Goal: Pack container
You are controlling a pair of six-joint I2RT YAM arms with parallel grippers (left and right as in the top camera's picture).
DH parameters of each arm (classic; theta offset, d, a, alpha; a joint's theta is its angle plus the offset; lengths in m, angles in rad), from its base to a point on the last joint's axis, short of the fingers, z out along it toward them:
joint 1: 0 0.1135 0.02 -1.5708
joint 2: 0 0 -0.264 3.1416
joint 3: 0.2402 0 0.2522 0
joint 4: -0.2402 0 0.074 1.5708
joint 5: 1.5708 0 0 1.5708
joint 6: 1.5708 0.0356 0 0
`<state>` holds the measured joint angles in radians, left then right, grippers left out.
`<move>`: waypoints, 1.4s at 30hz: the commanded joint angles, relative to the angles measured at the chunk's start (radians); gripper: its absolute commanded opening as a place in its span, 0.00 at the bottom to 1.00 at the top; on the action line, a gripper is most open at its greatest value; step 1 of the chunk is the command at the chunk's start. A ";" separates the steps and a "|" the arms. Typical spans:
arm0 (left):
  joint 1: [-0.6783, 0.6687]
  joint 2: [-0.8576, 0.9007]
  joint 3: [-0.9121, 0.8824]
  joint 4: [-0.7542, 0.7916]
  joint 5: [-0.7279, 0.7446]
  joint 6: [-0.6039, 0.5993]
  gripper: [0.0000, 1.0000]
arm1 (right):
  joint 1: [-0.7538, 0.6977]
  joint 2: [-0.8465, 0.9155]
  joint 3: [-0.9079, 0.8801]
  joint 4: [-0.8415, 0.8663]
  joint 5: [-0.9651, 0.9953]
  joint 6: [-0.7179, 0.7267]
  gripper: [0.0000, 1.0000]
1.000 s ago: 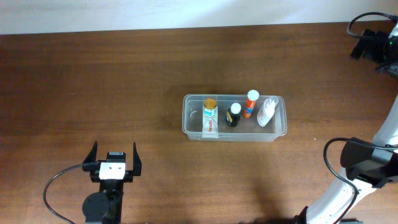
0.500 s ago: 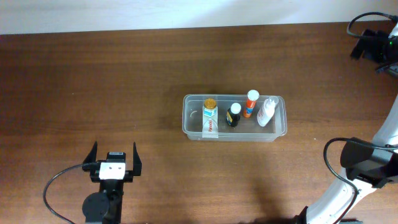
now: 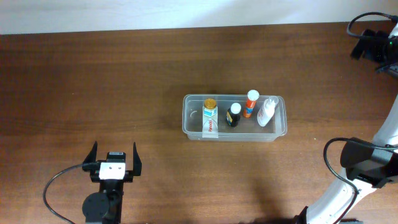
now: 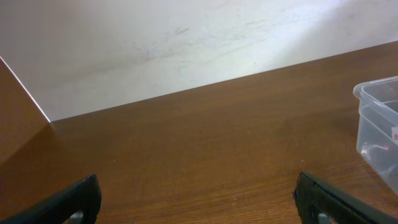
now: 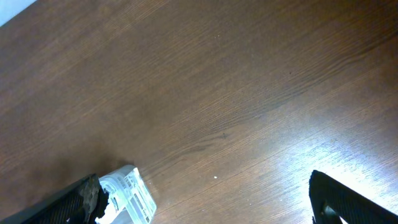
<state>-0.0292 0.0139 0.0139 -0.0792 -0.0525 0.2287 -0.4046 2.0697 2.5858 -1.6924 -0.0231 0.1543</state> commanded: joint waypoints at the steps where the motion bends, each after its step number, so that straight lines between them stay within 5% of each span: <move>1: 0.007 -0.009 -0.005 -0.001 0.012 0.012 0.99 | -0.002 -0.003 -0.001 -0.006 0.006 0.005 0.98; 13: 0.007 -0.009 -0.005 -0.001 0.012 0.012 0.99 | 0.007 -0.009 0.000 0.009 0.018 -0.004 0.98; 21: 0.007 -0.009 -0.005 -0.001 0.012 0.012 0.99 | 0.069 -0.123 -0.089 0.201 0.002 -0.003 0.98; 27: 0.007 -0.009 -0.005 -0.001 0.012 0.012 0.99 | 0.138 -0.384 -0.527 0.516 0.002 -0.003 0.98; 33: 0.007 -0.009 -0.005 -0.001 0.012 0.012 0.99 | 0.246 -0.774 -1.165 0.936 0.002 -0.008 0.98; 42: 0.007 -0.009 -0.005 -0.001 0.012 0.012 0.99 | 0.392 -1.186 -1.725 1.368 0.006 -0.095 0.98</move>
<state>-0.0292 0.0128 0.0139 -0.0795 -0.0521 0.2287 -0.0521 1.0183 1.0115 -0.3992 -0.0254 0.0978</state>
